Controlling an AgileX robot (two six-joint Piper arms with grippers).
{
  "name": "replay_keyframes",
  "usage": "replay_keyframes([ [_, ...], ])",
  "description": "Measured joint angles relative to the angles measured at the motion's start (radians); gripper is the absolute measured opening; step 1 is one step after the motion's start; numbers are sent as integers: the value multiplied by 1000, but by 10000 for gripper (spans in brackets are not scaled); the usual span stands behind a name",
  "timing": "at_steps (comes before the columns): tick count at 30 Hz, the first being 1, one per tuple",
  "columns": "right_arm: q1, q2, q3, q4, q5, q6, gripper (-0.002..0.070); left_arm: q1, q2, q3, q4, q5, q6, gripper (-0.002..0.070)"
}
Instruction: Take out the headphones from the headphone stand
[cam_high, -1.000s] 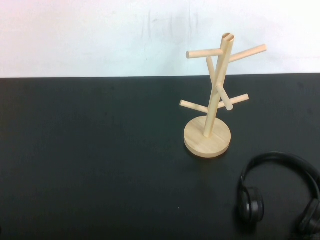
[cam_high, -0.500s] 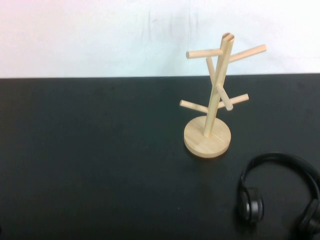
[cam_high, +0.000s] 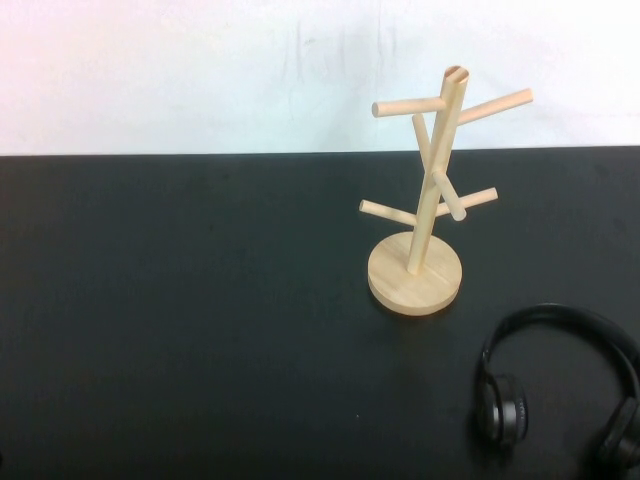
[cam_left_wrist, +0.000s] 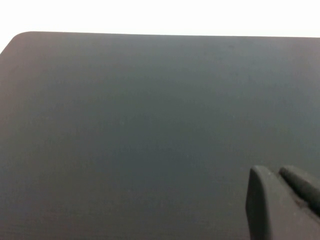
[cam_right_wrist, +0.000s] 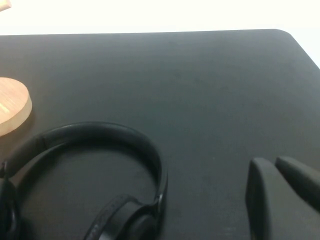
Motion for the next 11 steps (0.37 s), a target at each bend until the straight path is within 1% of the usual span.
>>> replay_keyframes([
  [11, 0, 0, 0, -17, 0, 0, -6, 0, 0, 0, 0, 0, 0, 2],
])
